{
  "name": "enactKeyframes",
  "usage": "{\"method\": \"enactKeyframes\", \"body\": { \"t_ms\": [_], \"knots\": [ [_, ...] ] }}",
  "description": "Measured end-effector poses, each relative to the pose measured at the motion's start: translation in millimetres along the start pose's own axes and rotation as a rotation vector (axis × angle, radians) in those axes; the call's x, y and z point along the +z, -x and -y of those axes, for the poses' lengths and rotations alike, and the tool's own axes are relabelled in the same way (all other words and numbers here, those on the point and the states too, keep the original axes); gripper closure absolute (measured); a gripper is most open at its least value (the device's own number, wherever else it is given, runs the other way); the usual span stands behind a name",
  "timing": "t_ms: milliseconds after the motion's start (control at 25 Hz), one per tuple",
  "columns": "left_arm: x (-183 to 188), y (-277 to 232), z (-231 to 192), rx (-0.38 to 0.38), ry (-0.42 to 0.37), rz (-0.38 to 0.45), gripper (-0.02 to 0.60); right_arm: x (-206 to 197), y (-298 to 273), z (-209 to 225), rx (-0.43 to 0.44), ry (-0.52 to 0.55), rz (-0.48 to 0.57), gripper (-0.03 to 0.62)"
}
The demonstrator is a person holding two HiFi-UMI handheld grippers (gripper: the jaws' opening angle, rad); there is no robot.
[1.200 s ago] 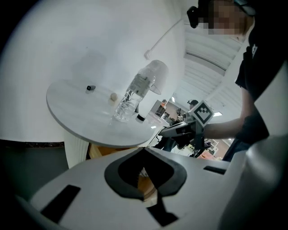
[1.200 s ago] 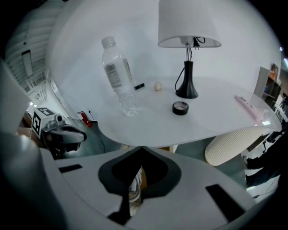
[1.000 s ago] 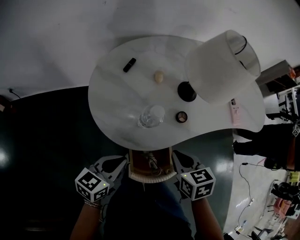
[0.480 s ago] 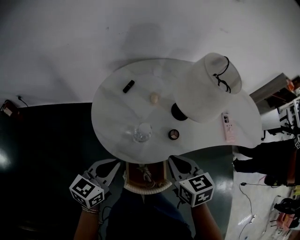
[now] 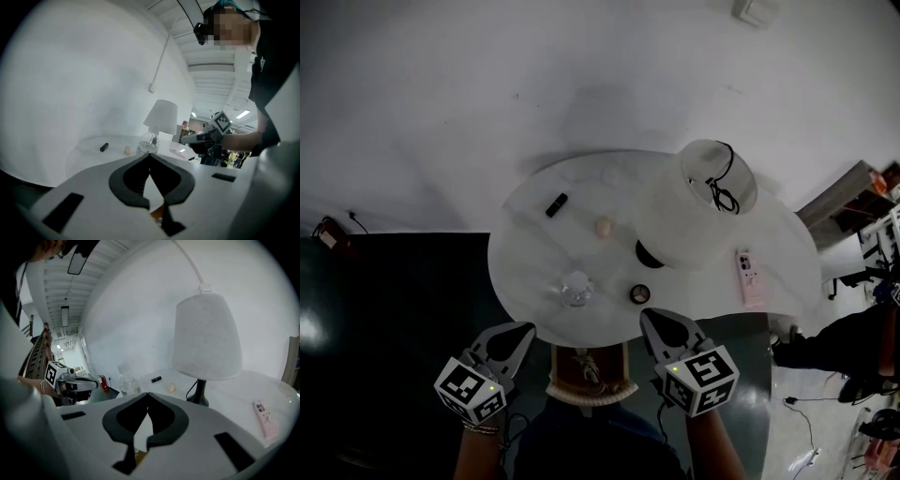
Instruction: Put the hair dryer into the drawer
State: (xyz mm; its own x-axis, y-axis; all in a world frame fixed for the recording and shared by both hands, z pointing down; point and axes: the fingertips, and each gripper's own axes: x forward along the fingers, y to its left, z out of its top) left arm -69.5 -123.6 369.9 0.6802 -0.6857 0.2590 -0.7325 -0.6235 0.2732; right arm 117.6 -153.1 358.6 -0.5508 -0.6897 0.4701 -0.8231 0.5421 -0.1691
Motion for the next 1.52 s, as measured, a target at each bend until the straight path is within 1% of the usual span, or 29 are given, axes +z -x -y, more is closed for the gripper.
{"method": "enactKeyframes", "body": {
  "t_ms": [200,360,480,600,800,1000,1160,1360,1520],
  "knots": [
    [27,2,0,0.025,-0.042,0.04,0.574,30,9,6,-0.002,0.032,0.066,0.576],
    [48,7,5,0.036,-0.076,0.072,0.574,46,19,9,0.004,0.064,0.108,0.576],
    [66,11,9,0.037,-0.101,0.098,0.574,59,26,14,-0.014,0.109,0.128,0.576],
    [86,15,11,0.044,-0.129,0.128,0.574,77,34,17,-0.021,0.122,0.163,0.576],
    [109,20,13,0.056,-0.152,0.169,0.574,102,48,17,-0.021,0.149,0.224,0.576],
    [123,26,15,0.073,-0.178,0.202,0.574,120,62,16,-0.027,0.176,0.264,0.576],
    [133,33,13,0.092,-0.19,0.22,0.574,139,68,7,-0.001,0.168,0.321,0.576],
    [152,43,17,0.093,-0.206,0.273,0.574,143,68,4,-0.011,0.219,0.314,0.576],
    [153,48,15,0.116,-0.219,0.273,0.574,147,70,-3,0.008,0.221,0.325,0.576]
  ]
}}
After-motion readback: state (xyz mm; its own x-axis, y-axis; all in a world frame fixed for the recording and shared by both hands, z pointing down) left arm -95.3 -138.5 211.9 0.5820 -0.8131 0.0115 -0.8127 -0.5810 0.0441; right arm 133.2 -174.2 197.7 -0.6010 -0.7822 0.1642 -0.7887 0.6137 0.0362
